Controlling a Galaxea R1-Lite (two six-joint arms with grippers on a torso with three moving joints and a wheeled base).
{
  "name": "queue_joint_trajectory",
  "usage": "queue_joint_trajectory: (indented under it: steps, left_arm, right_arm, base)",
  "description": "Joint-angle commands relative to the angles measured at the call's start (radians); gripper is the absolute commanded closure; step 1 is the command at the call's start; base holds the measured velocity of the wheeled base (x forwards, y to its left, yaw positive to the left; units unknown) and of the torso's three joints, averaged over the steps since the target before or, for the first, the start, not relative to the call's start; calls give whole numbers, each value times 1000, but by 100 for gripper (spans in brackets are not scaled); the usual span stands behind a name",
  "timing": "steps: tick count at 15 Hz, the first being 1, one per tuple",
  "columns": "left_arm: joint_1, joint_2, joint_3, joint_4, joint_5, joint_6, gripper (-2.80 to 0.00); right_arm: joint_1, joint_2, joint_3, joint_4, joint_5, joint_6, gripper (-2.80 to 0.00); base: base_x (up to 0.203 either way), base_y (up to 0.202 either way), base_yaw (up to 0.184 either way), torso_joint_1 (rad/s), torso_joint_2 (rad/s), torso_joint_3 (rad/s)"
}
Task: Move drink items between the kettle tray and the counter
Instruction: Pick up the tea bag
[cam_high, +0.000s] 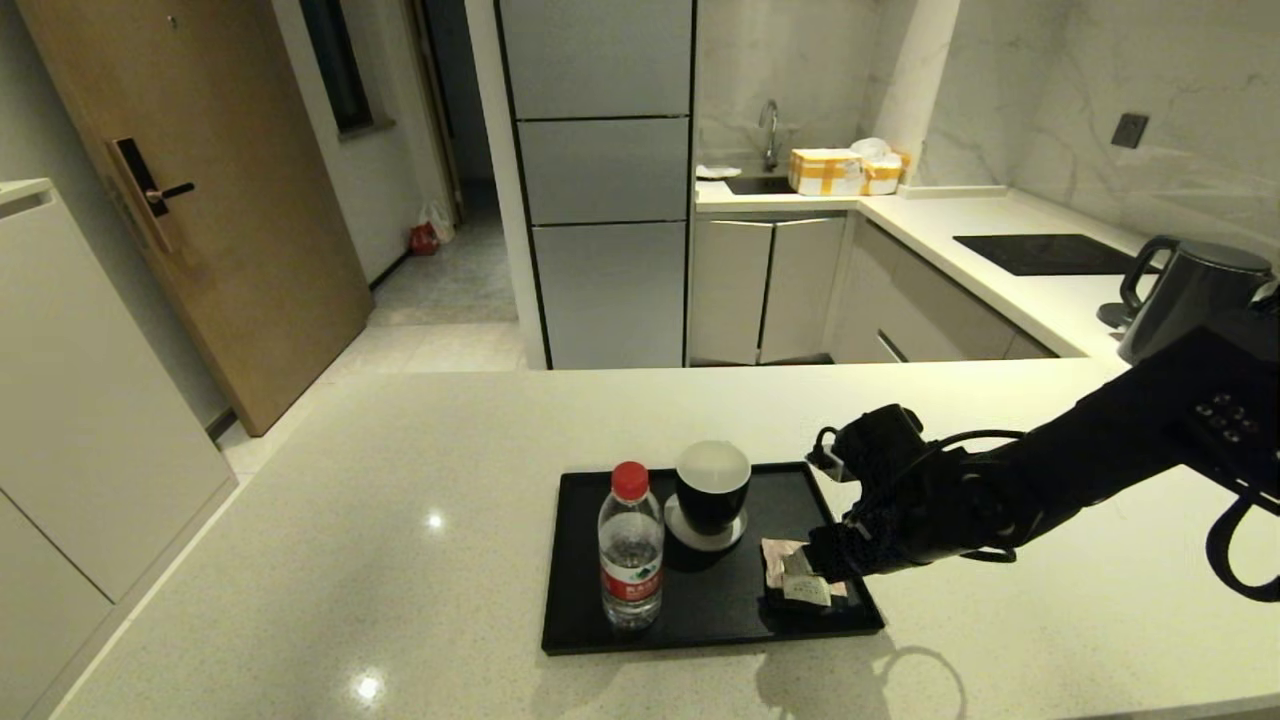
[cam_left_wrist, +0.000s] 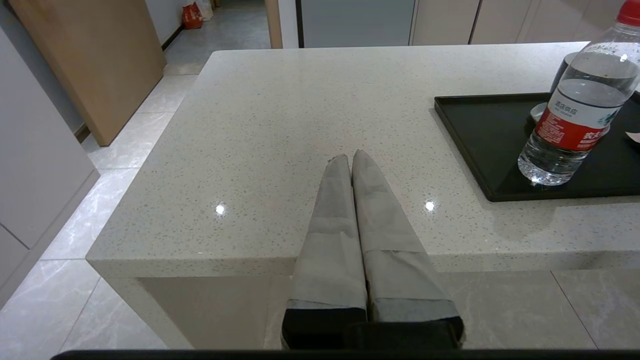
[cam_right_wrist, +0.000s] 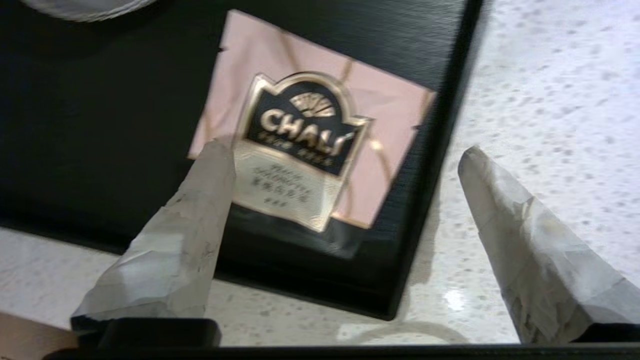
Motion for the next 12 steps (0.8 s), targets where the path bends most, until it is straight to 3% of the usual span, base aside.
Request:
queue_joint_trajectory:
  steps: [1,7,12]
  left_arm:
    - [0,-2,2,0,0,0,0]
    - [0,-2,0,0,0,0,0]
    - [0,-2,2,0,0,0,0]
  right_arm:
    - [17,-6,-18,14,-3,2,-280]
    - [80,-15,-42,33,-20,7,-280]
    - [85,31,-63,35,-20,16,-280]
  base:
    - [0,0,0,0,0,0]
    - [0,0,0,0,0,0]
    - [0,0,0,0,0,0]
